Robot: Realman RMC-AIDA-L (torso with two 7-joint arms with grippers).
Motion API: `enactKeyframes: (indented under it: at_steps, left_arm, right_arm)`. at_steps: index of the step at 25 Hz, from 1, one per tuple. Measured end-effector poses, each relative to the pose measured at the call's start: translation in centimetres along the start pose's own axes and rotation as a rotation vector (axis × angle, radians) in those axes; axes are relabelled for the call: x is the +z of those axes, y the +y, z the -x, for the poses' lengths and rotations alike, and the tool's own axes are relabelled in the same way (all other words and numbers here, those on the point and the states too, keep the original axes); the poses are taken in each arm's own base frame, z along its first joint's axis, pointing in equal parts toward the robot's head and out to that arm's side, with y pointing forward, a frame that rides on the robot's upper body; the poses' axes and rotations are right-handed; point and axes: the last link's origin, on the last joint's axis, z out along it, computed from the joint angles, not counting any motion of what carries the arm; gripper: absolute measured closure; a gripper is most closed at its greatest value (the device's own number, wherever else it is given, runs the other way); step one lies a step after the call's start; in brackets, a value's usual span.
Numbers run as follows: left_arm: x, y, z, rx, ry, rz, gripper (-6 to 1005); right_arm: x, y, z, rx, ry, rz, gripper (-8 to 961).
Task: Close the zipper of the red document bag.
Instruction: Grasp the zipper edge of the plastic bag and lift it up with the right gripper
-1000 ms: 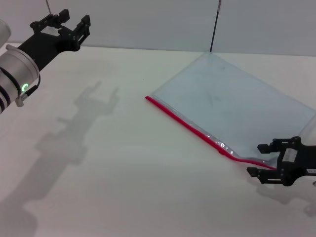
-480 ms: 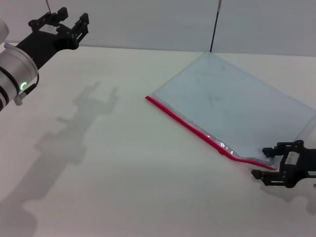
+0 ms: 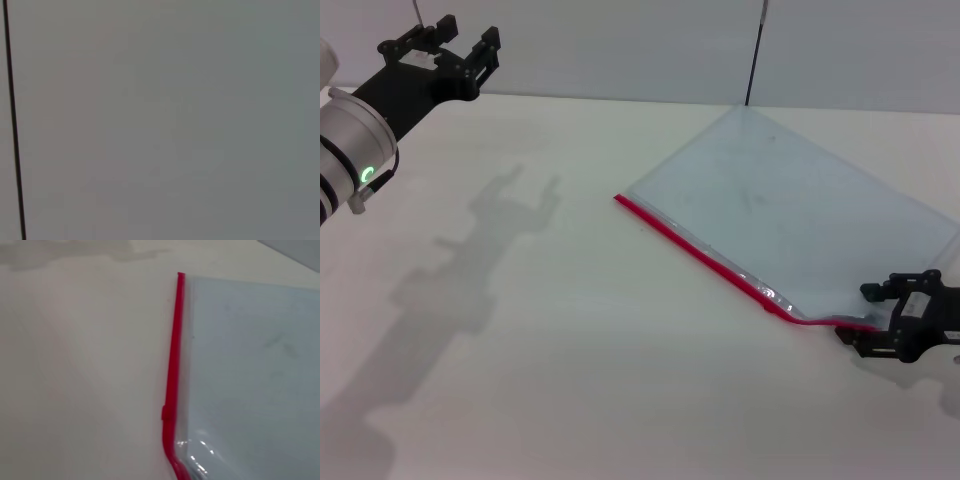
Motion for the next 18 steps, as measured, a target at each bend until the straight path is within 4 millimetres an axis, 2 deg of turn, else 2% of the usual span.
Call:
enactKeyframes:
  at_steps: [18]
  left_arm:
    - [-0.13,0.07,0.19,-0.001,-0.005,0.001,456]
  right_arm:
    - [0.61,-0.39,0.06,0.006,0.039,0.009,254]
